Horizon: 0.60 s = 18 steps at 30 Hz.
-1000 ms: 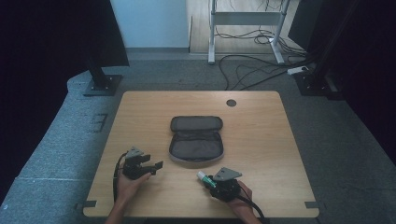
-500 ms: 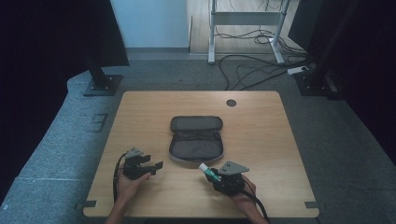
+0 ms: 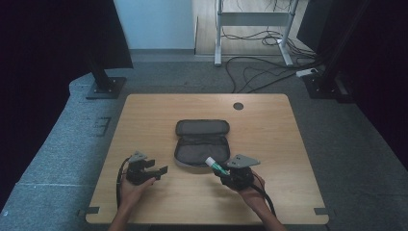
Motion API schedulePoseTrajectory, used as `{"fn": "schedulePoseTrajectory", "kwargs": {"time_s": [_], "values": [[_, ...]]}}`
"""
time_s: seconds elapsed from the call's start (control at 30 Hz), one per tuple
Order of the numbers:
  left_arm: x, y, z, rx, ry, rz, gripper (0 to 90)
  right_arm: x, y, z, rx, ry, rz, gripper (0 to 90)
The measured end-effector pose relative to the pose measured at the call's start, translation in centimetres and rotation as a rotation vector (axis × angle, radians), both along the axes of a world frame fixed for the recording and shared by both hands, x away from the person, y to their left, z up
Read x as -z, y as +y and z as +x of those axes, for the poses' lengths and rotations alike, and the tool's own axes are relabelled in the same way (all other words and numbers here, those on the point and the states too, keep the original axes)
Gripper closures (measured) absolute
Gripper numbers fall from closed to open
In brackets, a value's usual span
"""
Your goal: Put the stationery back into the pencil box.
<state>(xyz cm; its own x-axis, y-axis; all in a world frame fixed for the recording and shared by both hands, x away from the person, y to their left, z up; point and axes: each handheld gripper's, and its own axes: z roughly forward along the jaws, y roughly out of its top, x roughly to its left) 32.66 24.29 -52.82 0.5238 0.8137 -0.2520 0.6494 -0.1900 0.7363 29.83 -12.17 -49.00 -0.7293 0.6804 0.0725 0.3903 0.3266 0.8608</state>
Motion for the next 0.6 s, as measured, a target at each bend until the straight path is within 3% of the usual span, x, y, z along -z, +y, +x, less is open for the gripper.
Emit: {"fn": "schedulePoseTrajectory", "kwargs": {"time_s": [0.6], "values": [[0.2, -0.2, 0.0, 0.013, 0.009, 0.002, 27.6, -1.8, 1.1, 3.3, 0.024, -0.038, -0.008, 64.7]]}}
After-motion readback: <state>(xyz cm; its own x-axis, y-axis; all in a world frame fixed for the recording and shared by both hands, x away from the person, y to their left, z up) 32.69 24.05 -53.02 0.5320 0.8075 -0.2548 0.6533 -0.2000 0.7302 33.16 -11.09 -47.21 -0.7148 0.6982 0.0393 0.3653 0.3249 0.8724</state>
